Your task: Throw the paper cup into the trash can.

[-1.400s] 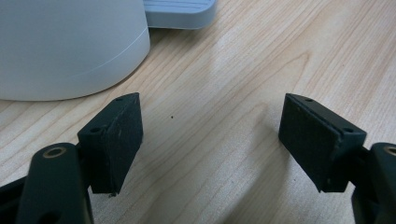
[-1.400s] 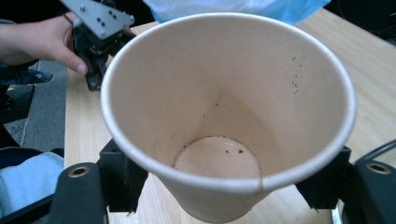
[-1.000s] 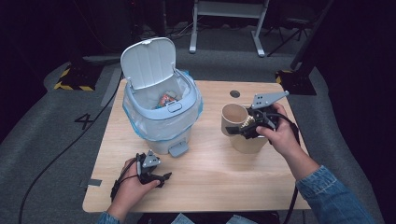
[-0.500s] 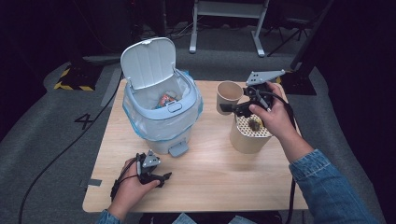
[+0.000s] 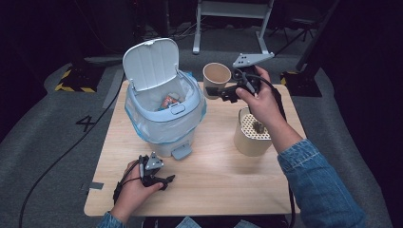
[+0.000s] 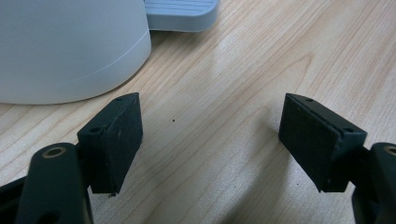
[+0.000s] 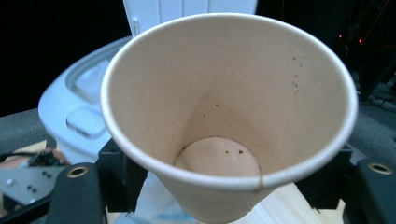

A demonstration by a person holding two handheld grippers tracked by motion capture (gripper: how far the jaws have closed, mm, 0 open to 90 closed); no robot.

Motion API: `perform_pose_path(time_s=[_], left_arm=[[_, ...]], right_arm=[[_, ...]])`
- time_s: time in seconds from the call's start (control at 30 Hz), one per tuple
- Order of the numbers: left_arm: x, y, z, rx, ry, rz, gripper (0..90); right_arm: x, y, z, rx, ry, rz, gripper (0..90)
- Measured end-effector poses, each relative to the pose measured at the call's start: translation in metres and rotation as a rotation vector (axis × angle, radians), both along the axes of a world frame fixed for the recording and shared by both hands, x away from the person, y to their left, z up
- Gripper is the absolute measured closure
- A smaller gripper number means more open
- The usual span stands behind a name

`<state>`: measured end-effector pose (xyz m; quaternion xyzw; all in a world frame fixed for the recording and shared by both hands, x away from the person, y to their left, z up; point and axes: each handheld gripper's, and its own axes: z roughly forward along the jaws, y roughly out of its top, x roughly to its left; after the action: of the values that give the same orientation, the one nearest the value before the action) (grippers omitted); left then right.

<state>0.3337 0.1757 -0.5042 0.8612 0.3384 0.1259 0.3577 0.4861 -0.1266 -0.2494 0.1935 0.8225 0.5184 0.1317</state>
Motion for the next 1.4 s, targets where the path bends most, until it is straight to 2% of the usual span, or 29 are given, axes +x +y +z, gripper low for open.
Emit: perform_pose_path(time_s=[0.2, 0.4, 0.67, 0.83, 0.97, 1.07, 1.33, 1.4], left_arm=[[0.000, 0.000, 0.000, 0.000, -0.001, 0.000, 22.3], [0.000, 0.000, 0.000, 0.001, 0.001, 0.001, 22.4], [0.001, 0.000, 0.000, 0.000, -0.001, -0.007, 22.2], [0.002, -0.001, 0.000, 0.001, 0.000, -0.011, 22.1], [0.002, -0.001, 0.000, 0.001, 0.000, -0.010, 22.1], [0.002, -0.001, 0.000, 0.002, -0.001, -0.011, 22.1], [0.001, -0.001, 0.000, 0.001, -0.001, -0.011, 22.1], [0.001, -0.001, 0.000, 0.001, -0.001, -0.011, 22.1]], right_arm=[[0.003, 0.024, 0.009, 0.018, -0.008, 0.035, 29.0], [0.009, 0.045, 0.010, 0.053, -0.007, 0.040, 28.8], [0.018, 0.069, 0.005, 0.039, 0.007, 0.039, 28.7], [0.024, 0.083, -0.001, 0.002, 0.026, 0.030, 28.7], [0.028, 0.092, -0.005, -0.003, 0.043, 0.025, 28.7], [0.030, 0.100, -0.010, -0.039, 0.055, 0.031, 28.7], [0.029, 0.119, -0.020, -0.116, 0.062, 0.050, 28.5], [0.027, 0.122, -0.020, -0.131, 0.043, 0.059, 28.3]])
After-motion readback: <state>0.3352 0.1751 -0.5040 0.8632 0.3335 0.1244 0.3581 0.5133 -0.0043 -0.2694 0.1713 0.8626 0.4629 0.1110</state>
